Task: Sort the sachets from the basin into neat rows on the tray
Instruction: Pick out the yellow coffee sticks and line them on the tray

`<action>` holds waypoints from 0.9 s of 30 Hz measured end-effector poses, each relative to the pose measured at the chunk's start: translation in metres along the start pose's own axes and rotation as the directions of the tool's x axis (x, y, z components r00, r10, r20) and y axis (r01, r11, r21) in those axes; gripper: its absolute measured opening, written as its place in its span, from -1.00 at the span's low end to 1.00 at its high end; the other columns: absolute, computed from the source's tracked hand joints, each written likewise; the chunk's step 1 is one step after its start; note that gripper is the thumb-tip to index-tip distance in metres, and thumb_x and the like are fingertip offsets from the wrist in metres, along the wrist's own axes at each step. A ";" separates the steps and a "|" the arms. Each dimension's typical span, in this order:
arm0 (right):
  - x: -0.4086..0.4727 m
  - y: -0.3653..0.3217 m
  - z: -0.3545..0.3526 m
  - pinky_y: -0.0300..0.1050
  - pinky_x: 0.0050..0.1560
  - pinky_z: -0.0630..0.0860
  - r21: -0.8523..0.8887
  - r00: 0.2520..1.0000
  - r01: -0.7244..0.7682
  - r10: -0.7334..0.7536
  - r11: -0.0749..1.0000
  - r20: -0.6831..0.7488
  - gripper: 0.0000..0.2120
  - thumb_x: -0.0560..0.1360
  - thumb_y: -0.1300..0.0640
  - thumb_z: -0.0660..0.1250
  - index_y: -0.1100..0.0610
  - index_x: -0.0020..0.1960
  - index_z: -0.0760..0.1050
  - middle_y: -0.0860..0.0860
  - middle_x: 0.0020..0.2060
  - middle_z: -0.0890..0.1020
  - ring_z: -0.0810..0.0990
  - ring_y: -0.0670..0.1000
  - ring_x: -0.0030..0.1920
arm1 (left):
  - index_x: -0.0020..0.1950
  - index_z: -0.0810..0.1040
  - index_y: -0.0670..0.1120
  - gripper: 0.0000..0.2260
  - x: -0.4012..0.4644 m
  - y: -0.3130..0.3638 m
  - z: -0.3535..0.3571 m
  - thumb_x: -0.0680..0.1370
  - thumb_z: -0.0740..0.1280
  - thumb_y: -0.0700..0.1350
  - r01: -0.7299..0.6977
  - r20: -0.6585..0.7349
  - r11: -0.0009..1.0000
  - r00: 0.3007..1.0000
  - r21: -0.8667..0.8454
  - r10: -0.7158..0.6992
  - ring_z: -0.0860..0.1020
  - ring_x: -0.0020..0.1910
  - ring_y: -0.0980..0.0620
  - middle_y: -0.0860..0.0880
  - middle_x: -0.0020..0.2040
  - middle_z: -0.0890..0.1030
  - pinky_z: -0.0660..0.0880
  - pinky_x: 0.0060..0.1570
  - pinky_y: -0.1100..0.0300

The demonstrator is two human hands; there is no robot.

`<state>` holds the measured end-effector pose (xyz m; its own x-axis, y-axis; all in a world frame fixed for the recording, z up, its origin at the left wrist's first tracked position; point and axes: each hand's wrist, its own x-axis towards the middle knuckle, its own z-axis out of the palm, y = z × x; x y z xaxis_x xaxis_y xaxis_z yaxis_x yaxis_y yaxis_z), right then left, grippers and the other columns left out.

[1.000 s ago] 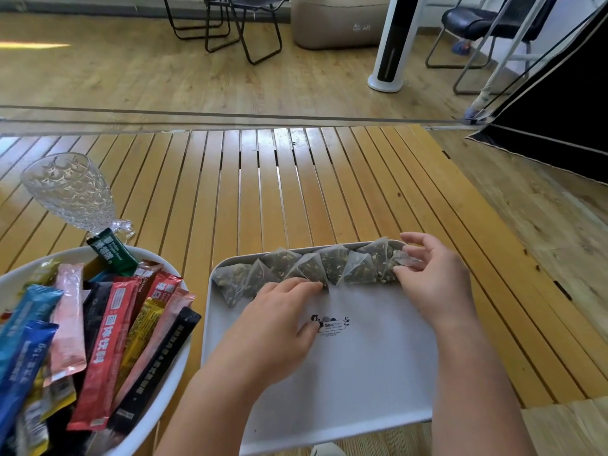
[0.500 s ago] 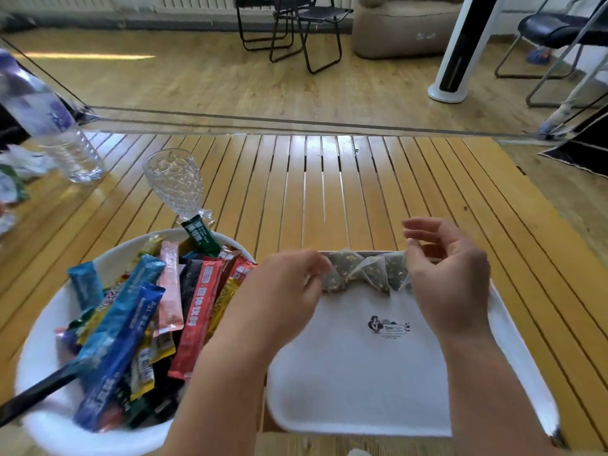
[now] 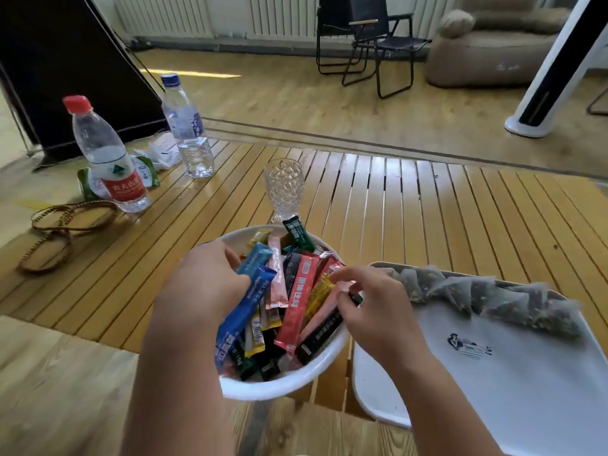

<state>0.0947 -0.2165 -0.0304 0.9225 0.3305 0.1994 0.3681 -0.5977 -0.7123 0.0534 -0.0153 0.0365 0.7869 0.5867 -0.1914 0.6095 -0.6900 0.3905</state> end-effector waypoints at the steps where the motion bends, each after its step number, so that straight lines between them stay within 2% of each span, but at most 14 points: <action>1: 0.000 -0.001 0.001 -0.21 -0.04 0.56 -0.002 1.000 -0.004 0.004 1.000 -0.001 -0.77 0.51 0.21 0.34 -0.05 0.08 0.61 -0.14 -0.03 0.61 0.55 -0.15 -0.04 | 0.05 0.52 0.03 -0.82 0.001 -0.005 -0.001 0.47 0.40 -0.12 0.016 0.025 1.000 1.000 0.021 -0.017 0.53 -0.11 0.03 0.03 -0.07 0.54 0.45 -0.23 0.16; 4: 0.002 -0.007 0.005 -0.14 -0.05 0.60 0.008 1.000 0.003 -0.003 1.000 0.010 -0.77 0.50 0.22 0.35 -0.05 0.08 0.61 -0.17 -0.07 0.59 0.57 -0.14 -0.06 | 0.14 0.46 -0.01 -0.69 0.004 -0.015 0.002 0.44 0.44 -0.13 0.039 0.169 0.996 0.984 0.081 -0.052 0.51 -0.12 0.07 0.01 0.00 0.51 0.41 -0.29 0.22; 7: 0.002 -0.011 0.011 -0.39 -0.09 0.49 0.011 0.999 0.034 -0.034 0.999 0.028 -0.76 0.49 0.24 0.36 -0.03 0.08 0.61 -0.20 -0.07 0.57 0.54 -0.23 -0.09 | 0.16 0.42 -0.05 -0.59 0.008 -0.018 0.010 0.41 0.51 -0.05 0.066 0.227 0.994 0.970 0.085 -0.084 0.51 -0.12 0.06 0.02 -0.07 0.51 0.44 -0.26 0.21; 9: 0.002 -0.013 0.015 -0.51 -0.10 0.40 0.003 0.998 0.054 -0.054 0.999 0.039 -0.76 0.49 0.24 0.36 -0.01 0.10 0.61 -0.19 -0.05 0.59 0.51 -0.27 -0.09 | 0.15 0.44 -0.07 -0.59 0.013 -0.018 0.015 0.40 0.52 -0.06 0.082 0.188 0.996 0.978 0.033 -0.087 0.55 -0.10 0.03 0.00 -0.08 0.54 0.53 -0.16 0.16; 12: 0.001 -0.014 0.018 -0.51 -0.09 0.38 -0.010 0.996 0.066 -0.066 0.998 0.054 -0.75 0.50 0.23 0.37 -0.01 0.12 0.61 -0.17 -0.01 0.62 0.53 -0.23 -0.04 | 0.16 0.46 -0.05 -0.64 0.021 -0.022 0.022 0.44 0.49 -0.05 0.070 0.121 0.996 0.991 -0.059 -0.063 0.58 -0.06 0.00 -0.01 -0.05 0.55 0.57 -0.10 0.10; 15: -0.001 -0.014 0.019 -0.53 -0.11 0.38 -0.004 0.996 0.073 -0.073 0.997 0.059 -0.75 0.50 0.23 0.37 -0.02 0.12 0.61 -0.20 -0.02 0.61 0.53 -0.24 -0.07 | 0.09 0.51 -0.03 -0.75 0.027 -0.026 0.028 0.49 0.42 0.03 0.041 0.058 0.992 0.998 -0.119 -0.035 0.54 -0.08 0.04 0.04 -0.06 0.55 0.50 -0.16 0.15; 18: -0.002 -0.013 0.020 -0.56 -0.12 0.39 0.003 0.996 0.074 -0.074 0.997 0.054 -0.75 0.49 0.24 0.38 -0.02 0.10 0.61 -0.20 -0.03 0.61 0.54 -0.25 -0.08 | 0.04 0.54 -0.04 -0.81 0.032 -0.029 0.028 0.56 0.32 0.06 0.087 -0.135 0.983 0.985 -0.164 -0.110 0.49 -0.16 0.03 0.03 -0.15 0.52 0.36 -0.33 0.18; 20: -0.002 -0.013 0.021 -0.53 -0.14 0.40 0.007 0.996 0.076 -0.076 0.997 0.051 -0.75 0.49 0.24 0.38 -0.02 0.10 0.61 -0.20 -0.03 0.61 0.56 -0.23 -0.10 | 0.04 0.50 -0.06 -0.82 0.035 -0.031 0.029 0.59 0.27 0.05 0.116 -0.220 0.979 0.964 -0.166 -0.152 0.46 -0.17 0.01 0.01 -0.15 0.50 0.32 -0.32 0.17; 22: -0.002 -0.015 0.021 -0.47 -0.11 0.46 0.019 0.996 0.078 -0.079 0.997 0.051 -0.76 0.49 0.23 0.38 -0.02 0.10 0.61 -0.21 -0.04 0.61 0.58 -0.22 -0.11 | 0.04 0.50 -0.06 -0.82 0.037 -0.033 0.034 0.57 0.31 0.04 0.131 -0.200 0.978 0.966 -0.160 -0.162 0.47 -0.17 0.01 0.02 -0.18 0.48 0.36 -0.30 0.16; 25: -0.002 -0.016 0.023 -0.23 -0.05 0.59 0.036 0.995 0.080 -0.082 0.996 0.051 -0.76 0.50 0.23 0.37 -0.03 0.10 0.60 -0.21 -0.06 0.61 0.64 -0.16 -0.12 | 0.02 0.56 -0.06 -0.81 0.040 -0.034 0.042 0.56 0.33 0.04 0.143 -0.163 0.978 0.972 -0.154 -0.168 0.49 -0.20 0.03 0.03 -0.23 0.48 0.39 -0.36 0.20; 27: -0.003 -0.017 0.023 -0.21 -0.03 0.59 0.044 0.996 0.079 -0.081 0.996 0.039 -0.77 0.50 0.23 0.38 -0.03 0.09 0.60 -0.23 -0.07 0.60 0.63 -0.17 -0.10 | 0.00 0.59 -0.07 -0.82 0.042 -0.035 0.044 0.55 0.34 0.02 0.150 -0.189 0.971 0.964 -0.188 -0.186 0.51 -0.20 0.03 0.02 -0.22 0.51 0.40 -0.38 0.21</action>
<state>0.0831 -0.1900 -0.0341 0.8845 0.4059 0.2299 0.4344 -0.5371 -0.7231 0.0696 0.0149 -0.0243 0.6268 0.7743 -0.0868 0.6917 -0.5018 0.5193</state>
